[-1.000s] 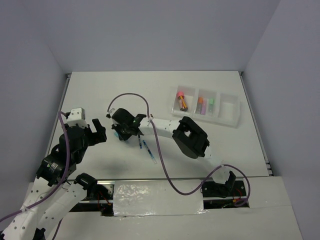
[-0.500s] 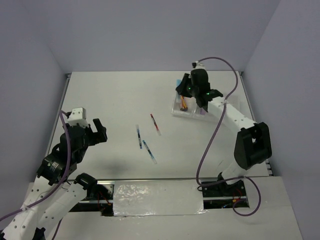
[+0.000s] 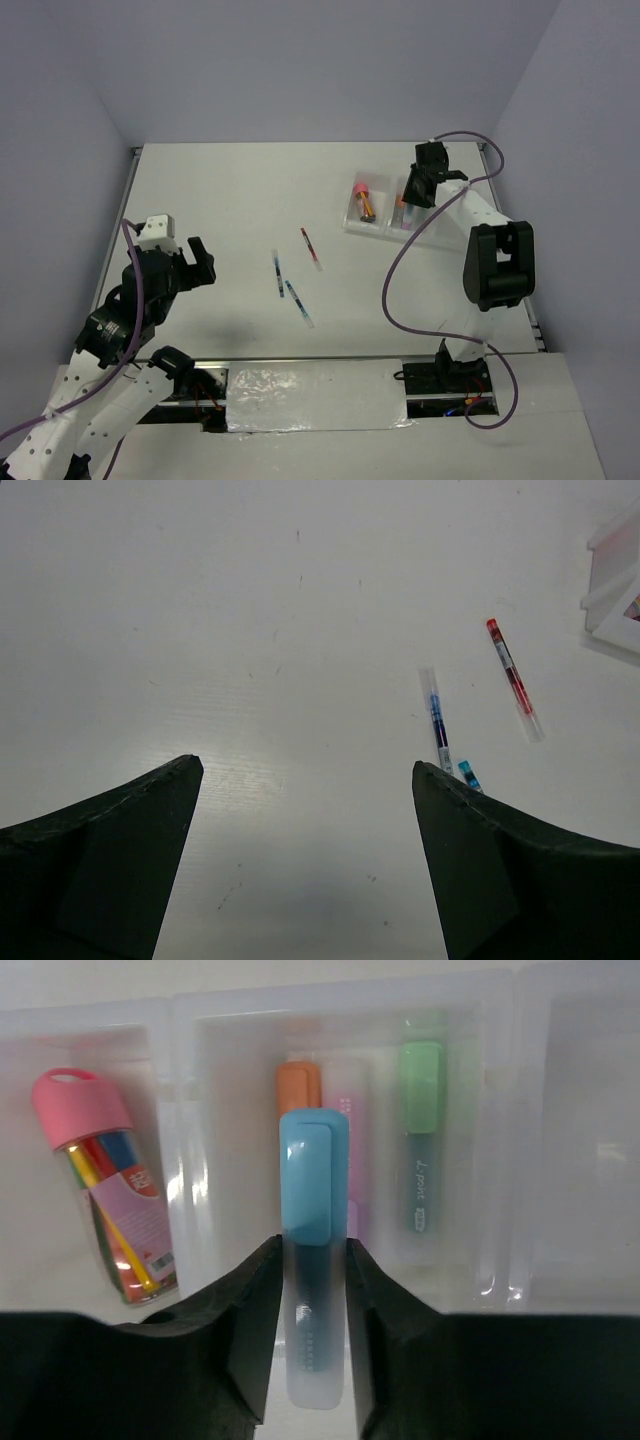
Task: Sort the stationery into containers
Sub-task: Place the pen in the storage box, then pick up the pen from the center of the board.
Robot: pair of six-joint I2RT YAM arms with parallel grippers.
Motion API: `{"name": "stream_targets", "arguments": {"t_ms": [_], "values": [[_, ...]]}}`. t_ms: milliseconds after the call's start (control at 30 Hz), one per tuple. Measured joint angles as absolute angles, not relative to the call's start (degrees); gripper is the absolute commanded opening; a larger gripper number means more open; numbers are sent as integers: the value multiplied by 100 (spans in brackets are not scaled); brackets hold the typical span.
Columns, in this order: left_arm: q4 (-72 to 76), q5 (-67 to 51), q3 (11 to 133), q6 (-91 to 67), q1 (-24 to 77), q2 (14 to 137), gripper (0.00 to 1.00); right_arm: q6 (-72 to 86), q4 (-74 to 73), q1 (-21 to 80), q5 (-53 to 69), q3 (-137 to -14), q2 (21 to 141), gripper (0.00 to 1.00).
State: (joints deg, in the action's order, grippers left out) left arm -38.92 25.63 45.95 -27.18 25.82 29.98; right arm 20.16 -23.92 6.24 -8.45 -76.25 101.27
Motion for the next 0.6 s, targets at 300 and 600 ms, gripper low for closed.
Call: {"name": "stream_targets", "arguments": {"t_ms": [300, 600], "values": [[-3889, 2523, 4595, -2714, 2582, 3044, 99, 1881, -2403, 624, -958, -7588, 10165, 79], [-3885, 2517, 4595, -2714, 2582, 3072, 99, 1719, -1494, 3223, -690, -6543, 8796, 58]]}}
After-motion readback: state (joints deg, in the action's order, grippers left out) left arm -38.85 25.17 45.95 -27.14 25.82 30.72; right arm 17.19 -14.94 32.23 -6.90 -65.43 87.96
